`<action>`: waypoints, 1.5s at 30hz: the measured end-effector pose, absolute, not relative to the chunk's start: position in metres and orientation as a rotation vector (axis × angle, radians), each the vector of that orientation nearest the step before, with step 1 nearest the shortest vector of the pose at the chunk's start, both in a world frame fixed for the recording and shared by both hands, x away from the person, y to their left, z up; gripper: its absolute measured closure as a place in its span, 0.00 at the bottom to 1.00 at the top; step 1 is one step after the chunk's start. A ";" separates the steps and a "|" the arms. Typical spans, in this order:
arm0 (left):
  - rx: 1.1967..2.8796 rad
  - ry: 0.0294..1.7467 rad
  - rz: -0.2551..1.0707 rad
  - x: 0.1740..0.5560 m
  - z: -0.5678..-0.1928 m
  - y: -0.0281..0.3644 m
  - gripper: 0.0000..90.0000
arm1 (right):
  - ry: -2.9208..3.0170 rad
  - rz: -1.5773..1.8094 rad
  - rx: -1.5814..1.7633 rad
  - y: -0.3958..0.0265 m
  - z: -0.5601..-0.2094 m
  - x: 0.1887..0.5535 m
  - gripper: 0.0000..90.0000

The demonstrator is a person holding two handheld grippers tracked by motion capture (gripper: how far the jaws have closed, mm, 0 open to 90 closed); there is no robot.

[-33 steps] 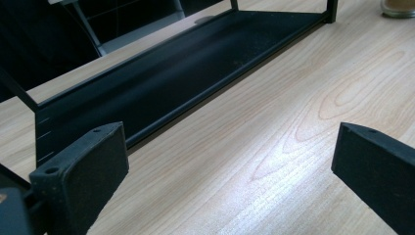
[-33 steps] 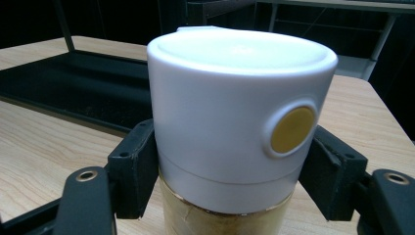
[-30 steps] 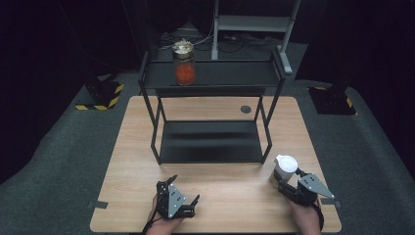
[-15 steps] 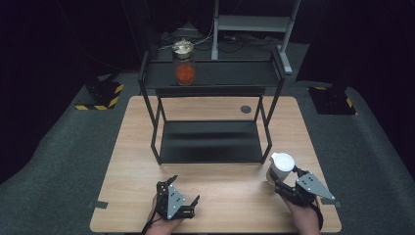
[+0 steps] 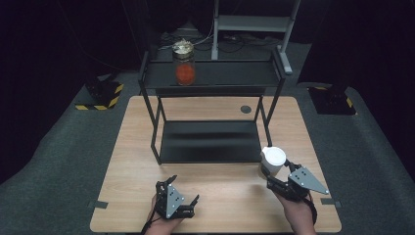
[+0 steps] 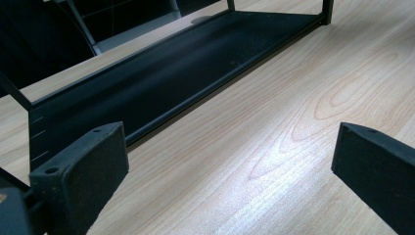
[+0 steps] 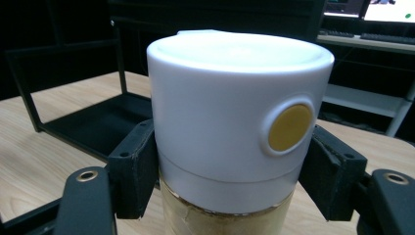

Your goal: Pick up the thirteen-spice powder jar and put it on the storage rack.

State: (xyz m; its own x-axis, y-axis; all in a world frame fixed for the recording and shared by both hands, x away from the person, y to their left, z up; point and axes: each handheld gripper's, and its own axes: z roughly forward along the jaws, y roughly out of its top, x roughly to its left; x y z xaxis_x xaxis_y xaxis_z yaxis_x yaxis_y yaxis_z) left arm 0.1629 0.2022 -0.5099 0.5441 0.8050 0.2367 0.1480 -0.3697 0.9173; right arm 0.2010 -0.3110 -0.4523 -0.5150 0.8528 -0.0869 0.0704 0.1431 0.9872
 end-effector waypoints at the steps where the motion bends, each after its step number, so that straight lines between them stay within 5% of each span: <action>1: 1.838 0.784 0.876 0.162 -0.510 0.202 0.01 | 1.733 1.443 0.889 -0.310 -0.451 0.202 0.33; 45: 1.840 0.776 0.847 0.161 -0.509 0.210 0.02 | 1.719 1.527 0.783 -0.267 -0.391 0.230 0.33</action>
State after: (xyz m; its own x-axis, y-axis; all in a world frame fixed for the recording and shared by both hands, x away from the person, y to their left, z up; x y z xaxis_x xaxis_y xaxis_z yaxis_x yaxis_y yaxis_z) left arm 0.1615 0.2097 -0.5092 0.5616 0.7970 0.2225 0.1511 -0.3631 0.9194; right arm 0.2302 -0.2671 -0.3908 -0.5742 0.8118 -0.1065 -0.0101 0.1231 0.9923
